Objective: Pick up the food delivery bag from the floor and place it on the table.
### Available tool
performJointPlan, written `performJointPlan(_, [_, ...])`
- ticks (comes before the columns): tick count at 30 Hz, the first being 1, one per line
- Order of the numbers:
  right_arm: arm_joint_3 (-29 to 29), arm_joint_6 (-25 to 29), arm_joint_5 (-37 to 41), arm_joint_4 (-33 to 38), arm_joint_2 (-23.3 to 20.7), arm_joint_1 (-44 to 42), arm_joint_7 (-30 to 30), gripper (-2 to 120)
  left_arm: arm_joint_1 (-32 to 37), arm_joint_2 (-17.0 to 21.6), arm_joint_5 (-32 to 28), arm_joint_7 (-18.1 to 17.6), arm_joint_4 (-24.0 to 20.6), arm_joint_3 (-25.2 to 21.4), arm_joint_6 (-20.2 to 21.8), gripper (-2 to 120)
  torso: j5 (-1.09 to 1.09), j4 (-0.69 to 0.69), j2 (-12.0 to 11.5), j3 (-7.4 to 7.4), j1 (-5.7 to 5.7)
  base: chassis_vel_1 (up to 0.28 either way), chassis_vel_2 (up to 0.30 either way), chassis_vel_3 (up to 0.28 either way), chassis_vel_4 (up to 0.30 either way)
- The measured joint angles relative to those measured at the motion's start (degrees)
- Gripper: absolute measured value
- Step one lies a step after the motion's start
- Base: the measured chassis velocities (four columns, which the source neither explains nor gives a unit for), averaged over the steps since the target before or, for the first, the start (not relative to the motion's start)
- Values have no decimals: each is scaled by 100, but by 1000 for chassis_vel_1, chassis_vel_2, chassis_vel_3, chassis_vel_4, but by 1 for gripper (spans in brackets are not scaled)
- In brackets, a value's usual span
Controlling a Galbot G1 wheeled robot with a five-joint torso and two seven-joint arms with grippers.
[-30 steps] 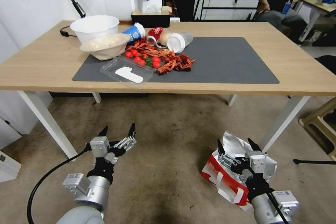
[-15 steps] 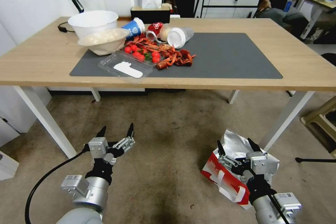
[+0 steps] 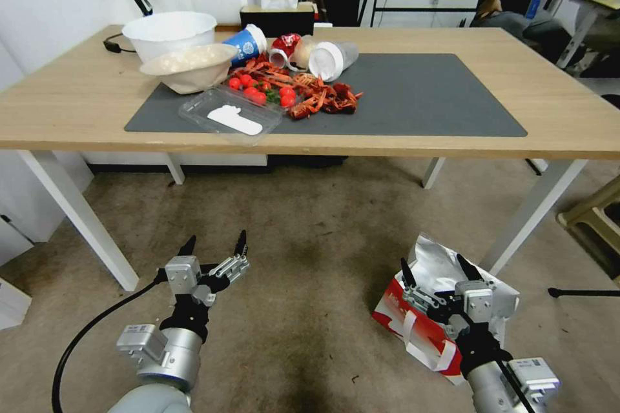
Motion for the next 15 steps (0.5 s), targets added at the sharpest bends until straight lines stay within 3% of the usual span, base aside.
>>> performJointPlan(15, [-3,9,15,-42,-8,4,-23,100,-6,-4,117,-14,69,-12,-48,100,0,0,-360,-246,-116,0,0,0,0])
